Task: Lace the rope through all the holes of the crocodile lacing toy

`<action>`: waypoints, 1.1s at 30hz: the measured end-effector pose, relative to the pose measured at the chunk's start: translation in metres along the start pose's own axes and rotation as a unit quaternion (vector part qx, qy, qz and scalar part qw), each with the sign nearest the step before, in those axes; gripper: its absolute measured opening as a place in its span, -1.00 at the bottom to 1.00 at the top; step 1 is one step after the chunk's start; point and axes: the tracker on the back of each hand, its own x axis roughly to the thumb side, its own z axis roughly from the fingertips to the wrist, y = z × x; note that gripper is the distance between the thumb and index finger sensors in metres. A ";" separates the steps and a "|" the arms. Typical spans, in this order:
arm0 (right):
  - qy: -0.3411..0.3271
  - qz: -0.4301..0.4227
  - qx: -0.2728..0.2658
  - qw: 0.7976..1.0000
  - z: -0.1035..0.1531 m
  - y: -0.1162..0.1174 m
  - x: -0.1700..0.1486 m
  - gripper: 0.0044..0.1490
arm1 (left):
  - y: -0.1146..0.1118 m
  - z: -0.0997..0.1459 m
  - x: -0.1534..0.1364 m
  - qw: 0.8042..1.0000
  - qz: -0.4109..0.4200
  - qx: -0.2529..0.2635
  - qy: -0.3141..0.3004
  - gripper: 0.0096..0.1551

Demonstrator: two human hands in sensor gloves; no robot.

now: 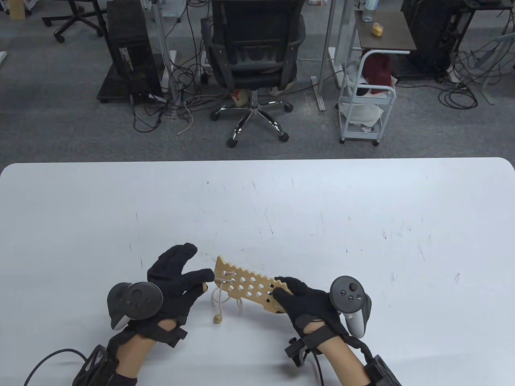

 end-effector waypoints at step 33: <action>0.025 0.018 -0.037 0.999 -0.004 -0.016 -0.010 -0.43 | 0.050 0.008 -0.047 0.991 0.000 0.105 0.082 -0.51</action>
